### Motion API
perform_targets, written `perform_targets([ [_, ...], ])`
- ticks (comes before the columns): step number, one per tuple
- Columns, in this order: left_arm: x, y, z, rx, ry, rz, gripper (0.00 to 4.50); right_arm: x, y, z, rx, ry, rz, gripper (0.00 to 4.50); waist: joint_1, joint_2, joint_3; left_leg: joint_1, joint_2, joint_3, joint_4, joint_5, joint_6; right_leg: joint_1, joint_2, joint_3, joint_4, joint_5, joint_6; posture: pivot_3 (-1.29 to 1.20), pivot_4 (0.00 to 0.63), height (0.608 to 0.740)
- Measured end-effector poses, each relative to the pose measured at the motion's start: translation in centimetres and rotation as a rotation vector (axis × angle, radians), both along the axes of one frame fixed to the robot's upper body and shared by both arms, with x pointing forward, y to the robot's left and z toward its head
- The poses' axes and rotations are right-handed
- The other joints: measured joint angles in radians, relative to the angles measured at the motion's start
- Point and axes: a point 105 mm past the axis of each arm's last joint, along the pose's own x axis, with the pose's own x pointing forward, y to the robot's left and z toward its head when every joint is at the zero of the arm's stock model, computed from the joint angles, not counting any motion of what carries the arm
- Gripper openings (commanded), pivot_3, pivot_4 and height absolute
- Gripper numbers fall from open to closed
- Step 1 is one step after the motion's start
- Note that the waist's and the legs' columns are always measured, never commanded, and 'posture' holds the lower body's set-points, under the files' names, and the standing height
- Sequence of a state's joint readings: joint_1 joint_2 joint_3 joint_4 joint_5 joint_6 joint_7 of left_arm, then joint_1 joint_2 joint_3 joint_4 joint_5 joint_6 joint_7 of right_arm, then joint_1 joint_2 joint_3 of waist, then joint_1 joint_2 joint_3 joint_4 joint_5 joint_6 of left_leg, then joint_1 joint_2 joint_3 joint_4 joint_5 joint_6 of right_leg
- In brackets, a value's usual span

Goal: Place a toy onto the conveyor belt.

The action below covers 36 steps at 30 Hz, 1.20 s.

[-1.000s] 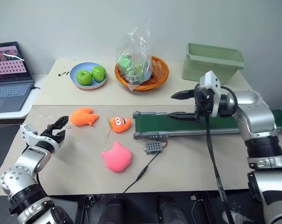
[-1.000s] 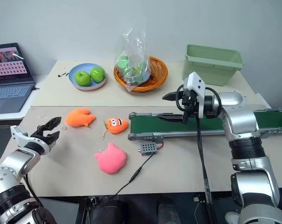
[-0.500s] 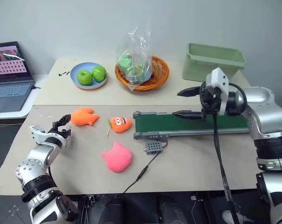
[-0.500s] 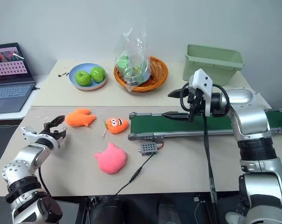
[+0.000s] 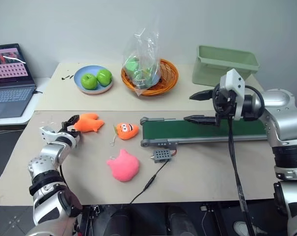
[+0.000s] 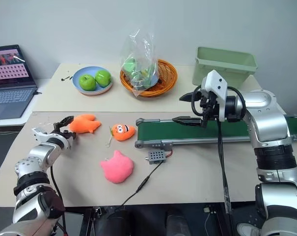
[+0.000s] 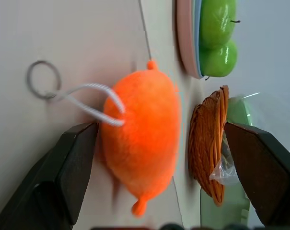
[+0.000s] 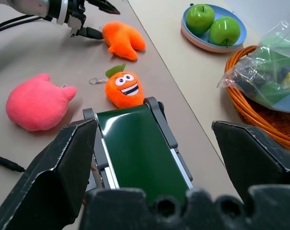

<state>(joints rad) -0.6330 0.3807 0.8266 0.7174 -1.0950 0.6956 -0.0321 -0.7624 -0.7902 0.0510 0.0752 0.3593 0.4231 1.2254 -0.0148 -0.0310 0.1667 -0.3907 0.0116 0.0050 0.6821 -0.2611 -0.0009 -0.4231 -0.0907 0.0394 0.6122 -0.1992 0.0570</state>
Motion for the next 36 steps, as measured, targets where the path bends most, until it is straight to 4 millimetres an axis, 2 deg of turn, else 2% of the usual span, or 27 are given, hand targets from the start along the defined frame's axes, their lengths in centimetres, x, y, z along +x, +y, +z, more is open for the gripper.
perform_targets([
  [2,0.2,0.1,-0.2,0.000,0.008,0.001,4.45,0.0,-0.1,0.1,-0.006,-0.005,-0.006,4.50,0.000,0.000,0.000,0.000,0.000,0.000,0.000,0.000,0.000,0.000,0.000,0.000,0.000,0.000,0.000,0.00,0.150,0.740],
  [5,0.4,0.0,-0.7,0.002,0.024,-0.008,3.68,-0.1,-0.1,0.3,-0.007,-0.015,-0.008,4.50,0.000,0.000,0.000,0.000,0.000,0.000,0.000,0.000,0.000,0.000,0.000,0.000,0.000,0.000,0.000,0.00,0.150,0.740],
  [14,0.8,-0.7,-1.3,0.007,0.035,-0.032,0.37,-0.2,0.0,0.4,-0.004,-0.013,-0.009,4.50,0.001,0.000,0.000,0.000,0.000,0.000,0.000,0.000,0.000,0.000,0.000,0.000,0.000,0.000,0.000,0.00,0.150,0.740],
  [15,0.8,-0.7,-1.3,0.014,0.029,-0.036,0.16,-0.2,0.0,0.4,-0.004,-0.014,-0.010,4.50,0.001,0.000,0.000,0.000,0.000,0.000,0.000,0.000,0.000,0.000,0.000,0.000,0.000,0.000,0.000,0.00,0.150,0.740],
  [17,0.9,-0.8,-1.0,0.042,0.005,-0.049,0.04,-0.1,0.0,0.4,-0.003,-0.016,-0.014,4.50,0.001,0.000,0.000,0.000,0.000,0.000,0.000,0.000,0.000,0.000,0.000,0.000,0.000,0.000,0.000,0.00,0.150,0.740],
  [22,1.0,-0.1,1.5,0.190,-0.094,-0.035,0.04,-0.1,-0.1,0.4,-0.001,-0.019,-0.022,4.50,0.000,0.000,0.000,-0.001,0.000,0.000,-0.001,0.000,0.000,0.000,0.000,0.000,0.000,0.000,0.000,0.00,0.150,0.740],
  [26,1.2,0.2,5.5,0.411,-0.187,-0.005,0.04,0.0,-0.1,0.4,-0.001,-0.019,-0.022,4.50,0.001,-0.001,0.000,-0.002,0.000,-0.001,-0.001,0.000,0.000,-0.001,0.000,-0.001,0.000,0.000,0.000,0.00,0.150,0.740],
  [28,1.4,-1.3,10.0,0.717,-0.280,-0.013,0.04,0.0,-0.1,0.4,-0.001,-0.018,-0.023,4.50,0.003,-0.001,0.000,-0.002,0.000,-0.001,-0.001,0.000,0.000,-0.001,0.000,-0.001,0.000,0.001,0.001,0.00,0.150,0.740],
  [29,1.5,-2.7,12.2,0.904,-0.328,-0.034,0.04,0.0,-0.1,0.4,0.000,-0.018,-0.023,4.50,0.008,-0.001,0.000,-0.003,0.000,-0.001,-0.001,0.000,-0.001,-0.001,0.000,-0.001,0.000,0.002,0.001,0.00,0.150,0.740],
  [31,1.5,-5.5,14.8,1.183,-0.385,-0.077,0.04,0.0,-0.1,0.4,0.001,-0.018,-0.023,4.50,0.014,-0.001,0.000,-0.003,-0.001,-0.001,-0.001,0.000,0.000,0.000,-0.001,-0.001,-0.001,0.002,0.001,0.00,0.150,0.740],
  [32,1.8,-6.9,15.3,1.377,-0.374,-0.096,0.04,0.0,0.0,0.5,0.003,-0.018,-0.021,4.50,0.016,0.000,0.000,-0.003,-0.002,-0.001,-0.001,0.000,0.000,0.000,-0.001,-0.001,-0.001,0.002,0.002,0.00,0.150,0.740],
  [34,2.3,-9.0,15.0,1.670,-0.330,-0.104,0.04,0.1,0.1,0.4,0.007,-0.018,-0.019,4.50,0.016,0.000,0.000,-0.003,-0.003,-0.001,-0.001,0.000,0.000,0.000,-0.001,0.000,-0.001,0.002,0.002,0.00,0.150,0.740],
  [36,2.5,-10.7,14.4,1.853,-0.353,-0.117,0.04,0.2,0.0,0.4,0.006,-0.016,-0.024,4.50,0.014,0.000,0.000,-0.004,-0.002,-0.001,-0.001,0.000,0.000,-0.001,-0.001,0.000,-0.001,0.002,0.002,0.00,0.150,0.740],
])
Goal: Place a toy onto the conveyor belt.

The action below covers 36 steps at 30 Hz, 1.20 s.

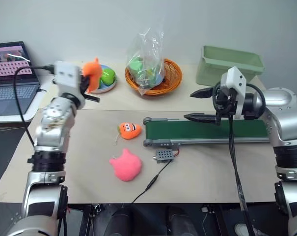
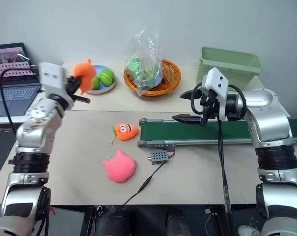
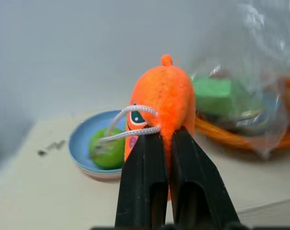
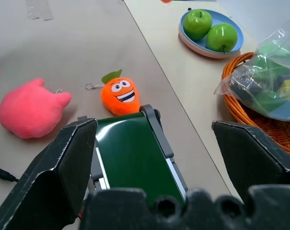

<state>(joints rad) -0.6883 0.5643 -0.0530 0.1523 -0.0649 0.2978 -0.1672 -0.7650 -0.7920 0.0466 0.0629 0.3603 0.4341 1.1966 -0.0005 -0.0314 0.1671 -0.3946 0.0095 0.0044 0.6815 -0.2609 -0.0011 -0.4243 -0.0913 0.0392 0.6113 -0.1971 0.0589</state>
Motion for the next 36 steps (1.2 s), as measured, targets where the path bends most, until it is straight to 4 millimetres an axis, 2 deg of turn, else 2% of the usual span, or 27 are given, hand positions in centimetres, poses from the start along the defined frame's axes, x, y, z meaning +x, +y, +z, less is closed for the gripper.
perform_targets([
  [2,-0.6,-3.2,0.2,0.324,-0.112,-0.069,0.04,0.1,-0.1,-0.1,0.002,0.004,-0.005,4.50,-0.003,0.000,0.000,-0.002,0.001,0.000,-0.001,0.000,0.000,-0.002,0.001,0.000,0.000,0.000,0.000,0.00,0.150,0.740],
  [5,-1.9,-6.4,0.5,0.545,-0.251,-0.175,0.04,0.1,0.0,-0.2,0.005,0.005,-0.003,4.50,-0.005,0.000,0.000,-0.002,0.001,0.000,-0.001,0.000,0.000,-0.003,0.001,0.000,0.000,0.000,0.000,0.00,0.150,0.740],
  [8,-3.2,-8.4,-0.1,0.736,-0.349,-0.266,0.04,0.1,0.0,-0.1,0.005,-0.001,-0.001,4.50,-0.006,0.000,0.000,-0.003,0.001,0.000,-0.001,0.000,0.000,-0.003,0.001,0.000,0.000,0.000,0.000,0.00,0.150,0.740],
  [10,-4.2,-9.3,-1.4,0.896,-0.394,-0.340,0.04,0.2,0.0,-0.2,0.005,0.000,-0.007,4.50,-0.008,0.000,0.000,-0.002,0.001,0.001,-0.001,0.000,0.000,-0.002,0.000,0.000,0.000,0.000,0.000,0.00,0.150,0.740],
  [12,-4.8,-9.6,-2.8,0.978,-0.406,-0.389,0.04,0.2,-0.1,-0.5,0.005,0.005,-0.016,4.50,-0.007,0.000,0.000,-0.003,0.001,0.001,-0.001,0.000,0.000,-0.002,0.000,0.000,0.000,0.000,0.000,0.00,0.150,0.740],
  [18,-6.2,-9.5,-3.4,1.097,-0.490,-0.486,0.04,-0.1,-0.7,-0.9,0.003,0.006,-0.039,4.50,-0.007,0.000,0.000,-0.003,0.002,0.001,0.000,0.000,0.001,-0.002,0.000,-0.001,0.000,0.000,0.000,0.00,0.150,0.740],
  [23,-6.3,-9.3,-4.9,1.125,-0.471,-0.538,0.04,-0.2,-1.1,-1.1,0.003,0.008,-0.061,4.50,-0.006,0.000,0.000,-0.003,0.002,0.001,0.000,0.000,0.001,-0.002,0.000,-0.001,0.001,0.000,0.000,0.00,0.150,0.740],
  [36,-7.2,-12.3,-9.9,1.084,-0.430,-0.695,0.04,-0.9,-2.4,-0.7,-0.007,-0.001,-0.121,4.50,0.001,0.000,0.000,-0.003,0.002,0.001,0.001,0.000,0.001,-0.002,0.000,-0.001,0.001,0.000,0.000,0.00,0.150,0.740],
])
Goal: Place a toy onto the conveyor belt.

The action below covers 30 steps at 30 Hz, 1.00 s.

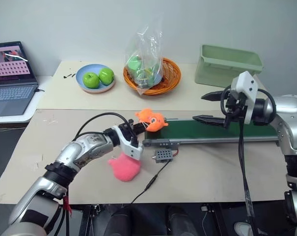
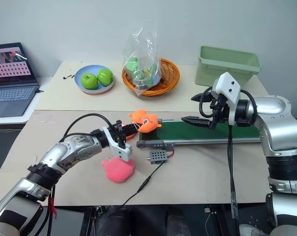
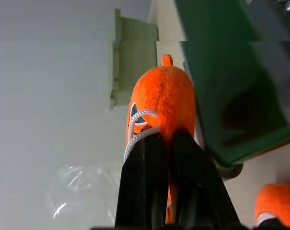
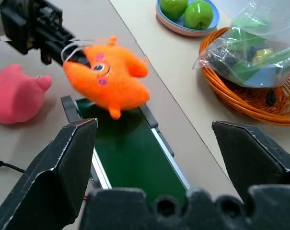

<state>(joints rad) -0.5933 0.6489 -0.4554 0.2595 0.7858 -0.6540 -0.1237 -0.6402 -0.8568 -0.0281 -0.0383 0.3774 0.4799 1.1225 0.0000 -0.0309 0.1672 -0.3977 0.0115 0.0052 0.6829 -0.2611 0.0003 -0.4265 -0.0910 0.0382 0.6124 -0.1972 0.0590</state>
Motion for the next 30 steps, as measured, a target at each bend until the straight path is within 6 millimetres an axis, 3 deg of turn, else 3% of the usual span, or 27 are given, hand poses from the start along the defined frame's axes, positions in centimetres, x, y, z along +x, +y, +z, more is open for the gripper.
perform_targets([
  [6,0.5,0.5,-1.4,0.020,0.045,0.008,0.04,-0.3,-0.4,-0.2,0.007,-0.006,-0.032,4.50,0.002,0.000,0.000,0.000,0.000,0.000,0.001,0.000,0.000,0.000,0.000,0.000,0.000,0.000,0.000,0.00,0.150,0.740],
  [9,0.7,0.2,-1.5,0.027,0.050,-0.015,0.93,-0.3,-0.5,0.0,0.012,-0.019,-0.046,4.50,0.003,0.000,0.000,0.000,0.000,0.000,0.001,0.000,0.000,0.001,0.000,0.000,0.000,0.000,0.000,0.00,0.150,0.740],
  [13,0.7,-0.2,-1.9,0.003,0.108,-0.024,2.56,-0.5,-0.7,-0.3,0.021,-0.007,-0.059,4.50,0.003,0.000,0.000,0.000,0.000,0.000,0.001,0.000,0.000,0.001,0.000,0.000,0.000,0.000,0.000,0.00,0.150,0.740],
  [18,0.7,-0.5,-0.7,-0.065,0.169,-0.027,4.39,-0.5,-0.8,-0.1,0.017,-0.016,-0.061,4.50,0.003,0.000,0.000,0.000,0.000,0.000,0.001,0.000,0.000,0.001,0.000,0.000,0.000,0.000,0.000,0.00,0.150,0.740],
  [21,0.9,-0.8,0.4,-0.117,0.227,-0.013,4.39,-0.5,-0.8,0.0,0.017,-0.017,-0.064,4.50,0.003,0.000,0.000,0.000,0.000,0.000,0.001,0.000,0.000,0.001,0.000,0.000,0.000,0.000,0.000,0.00,0.150,0.740],
  [25,1.5,-0.4,2.8,-0.312,0.371,0.054,4.39,-0.4,-0.9,0.1,0.020,-0.017,-0.066,4.50,0.001,0.000,0.000,0.000,0.000,0.000,0.002,0.000,0.000,0.001,0.000,0.000,0.000,0.000,0.000,0.00,0.150,0.740],
  [30,2.0,1.7,4.3,-0.667,0.803,0.148,4.39,-0.2,-0.9,0.2,0.022,-0.018,-0.059,4.50,-0.013,0.000,0.000,0.000,0.001,-0.001,0.003,0.000,0.001,0.001,0.001,0.000,0.002,0.000,0.000,0.00,0.150,0.740],
])
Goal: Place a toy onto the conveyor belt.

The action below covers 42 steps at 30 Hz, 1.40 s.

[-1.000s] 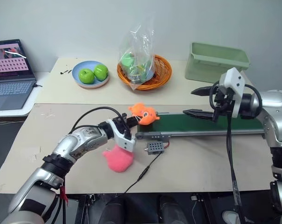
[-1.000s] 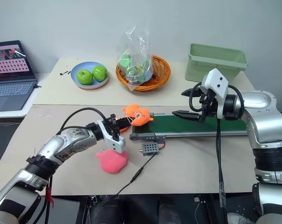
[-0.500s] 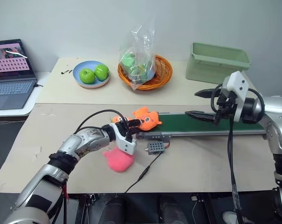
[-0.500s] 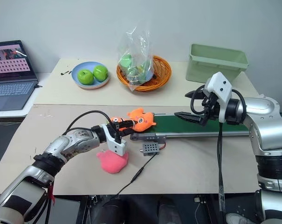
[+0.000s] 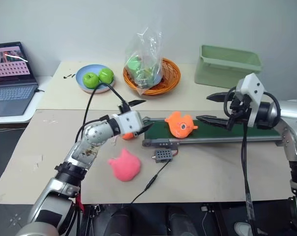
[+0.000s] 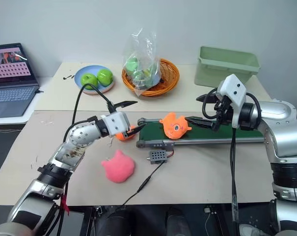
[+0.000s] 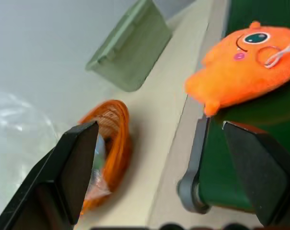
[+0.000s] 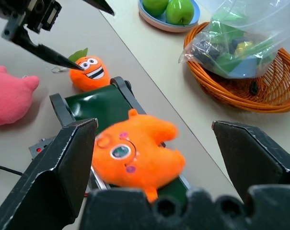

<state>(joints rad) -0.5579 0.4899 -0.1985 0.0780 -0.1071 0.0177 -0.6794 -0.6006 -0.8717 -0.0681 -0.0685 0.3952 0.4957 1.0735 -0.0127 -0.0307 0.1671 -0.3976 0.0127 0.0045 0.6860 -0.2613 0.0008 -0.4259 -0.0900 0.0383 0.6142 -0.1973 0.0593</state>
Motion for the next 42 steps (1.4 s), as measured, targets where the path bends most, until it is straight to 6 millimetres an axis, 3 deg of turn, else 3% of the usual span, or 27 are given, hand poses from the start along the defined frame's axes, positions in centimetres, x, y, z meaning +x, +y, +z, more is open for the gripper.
perform_targets([
  [5,0.5,3.7,1.0,-0.127,0.202,0.104,4.39,0.3,0.4,0.5,-0.001,-0.003,0.038,4.50,-0.009,0.000,0.000,0.003,0.000,0.000,0.000,0.000,0.000,0.001,0.001,0.001,-0.001,0.000,0.000,0.00,0.150,0.740],
  [8,-1.4,5.1,1.3,-0.158,0.311,0.040,4.39,0.8,1.3,1.2,0.017,-0.024,0.077,4.50,-0.016,0.000,0.000,0.002,0.001,0.000,0.000,0.000,0.000,0.001,0.001,0.001,0.000,0.000,0.000,0.00,0.150,0.740],
  [13,-4.3,4.9,1.5,-0.148,0.399,-0.087,4.39,1.1,3.0,2.0,0.032,-0.042,0.162,4.50,-0.008,0.000,0.000,0.002,0.000,0.000,0.000,0.000,0.000,0.001,0.000,0.000,-0.001,0.000,0.000,0.00,0.150,0.740],
  [21,-4.1,4.3,4.6,-0.282,0.331,-0.073,4.39,1.4,5.3,2.9,0.047,-0.059,0.265,4.50,-0.001,0.000,0.000,0.002,0.000,0.000,0.000,0.000,0.000,0.001,0.000,0.000,0.000,0.000,0.000,0.00,0.150,0.740],
  [30,-3.4,3.1,4.1,-0.257,0.251,0.013,4.39,1.5,5.4,2.3,0.039,-0.035,0.283,4.50,0.000,0.000,0.000,0.002,0.000,0.000,0.000,0.000,0.000,0.001,0.000,0.000,-0.001,0.000,0.000,0.00,0.150,0.740],
  [36,-4.2,2.1,3.6,-0.275,0.336,-0.084,4.39,1.2,5.3,1.7,0.035,-0.023,0.282,4.50,-0.001,0.000,0.000,0.002,0.000,0.000,0.000,0.000,0.000,0.001,0.000,0.001,0.000,0.000,0.000,0.00,0.150,0.740],
  [42,-4.6,0.7,5.2,-0.311,0.346,-0.181,4.39,1.1,5.1,1.4,0.036,-0.017,0.269,4.50,-0.001,0.000,0.000,0.002,0.000,0.000,0.000,0.000,0.000,0.001,0.000,0.000,-0.001,0.000,0.000,0.00,0.150,0.740],
])
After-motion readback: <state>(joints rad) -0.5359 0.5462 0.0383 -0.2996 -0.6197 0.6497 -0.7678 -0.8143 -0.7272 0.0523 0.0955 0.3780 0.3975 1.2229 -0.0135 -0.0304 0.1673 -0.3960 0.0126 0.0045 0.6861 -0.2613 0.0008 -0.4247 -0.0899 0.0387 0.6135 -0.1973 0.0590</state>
